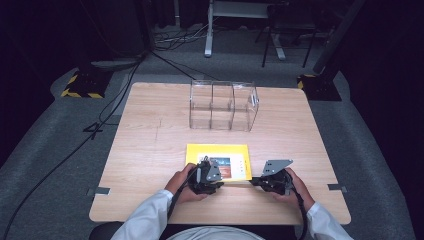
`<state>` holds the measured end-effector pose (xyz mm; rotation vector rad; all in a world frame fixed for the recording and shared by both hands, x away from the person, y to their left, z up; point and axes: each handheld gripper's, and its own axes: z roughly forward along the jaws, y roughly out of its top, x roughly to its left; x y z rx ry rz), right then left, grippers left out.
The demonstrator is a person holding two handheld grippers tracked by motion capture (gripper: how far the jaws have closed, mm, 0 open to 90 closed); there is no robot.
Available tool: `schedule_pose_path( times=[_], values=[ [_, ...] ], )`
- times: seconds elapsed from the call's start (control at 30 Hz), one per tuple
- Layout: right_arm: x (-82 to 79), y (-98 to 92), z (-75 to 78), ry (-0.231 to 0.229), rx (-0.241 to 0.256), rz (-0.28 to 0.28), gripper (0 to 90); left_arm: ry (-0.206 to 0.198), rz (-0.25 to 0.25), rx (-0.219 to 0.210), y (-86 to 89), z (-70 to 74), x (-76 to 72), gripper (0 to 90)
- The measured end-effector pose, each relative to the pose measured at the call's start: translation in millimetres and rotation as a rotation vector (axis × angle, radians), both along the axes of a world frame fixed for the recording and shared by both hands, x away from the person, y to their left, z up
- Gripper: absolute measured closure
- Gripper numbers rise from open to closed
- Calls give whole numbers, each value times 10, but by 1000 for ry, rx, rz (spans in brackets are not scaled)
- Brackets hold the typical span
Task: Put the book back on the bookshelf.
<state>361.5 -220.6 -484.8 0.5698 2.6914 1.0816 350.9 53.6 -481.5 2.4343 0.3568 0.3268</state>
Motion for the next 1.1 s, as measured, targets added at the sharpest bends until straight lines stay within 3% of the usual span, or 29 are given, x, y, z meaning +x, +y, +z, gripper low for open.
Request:
schedule_pose_path(
  times=[0.23, 0.3, 0.47, 0.63, 0.77, 0.93, 1.0, 1.03, 1.07, 1.1],
  values=[
    [10, -27, 81, -30, 105, -16, 900, -38, 64, 33, -69, -35, 11, 292],
    [19, -19, 111, -41, 122, -21, 900, -46, 78, 38, -96, -39, 27, 262],
    [57, 10, 185, -59, 160, -25, 900, -72, 126, 27, -165, -15, 59, 292],
    [77, 40, 228, -69, 173, -26, 900, -80, 134, 36, -198, 0, 59, 317],
    [78, 61, 247, -78, 178, -25, 900, -70, 124, -6, -180, 26, 47, 370],
    [98, 48, 265, -76, 197, -26, 894, -71, 131, -16, -160, 74, 54, 395],
    [103, 53, 267, -78, 196, -25, 892, -39, 112, -53, -129, 117, 65, 388],
    [103, 58, 265, -77, 191, -20, 889, -53, 119, -48, -130, 128, 62, 384],
    [103, 60, 264, -76, 192, -21, 889, -95, 148, -12, -154, 135, 46, 383],
    [105, 61, 264, -79, 194, -22, 888, -112, 148, 10, -172, 134, 43, 374]
  ],
)
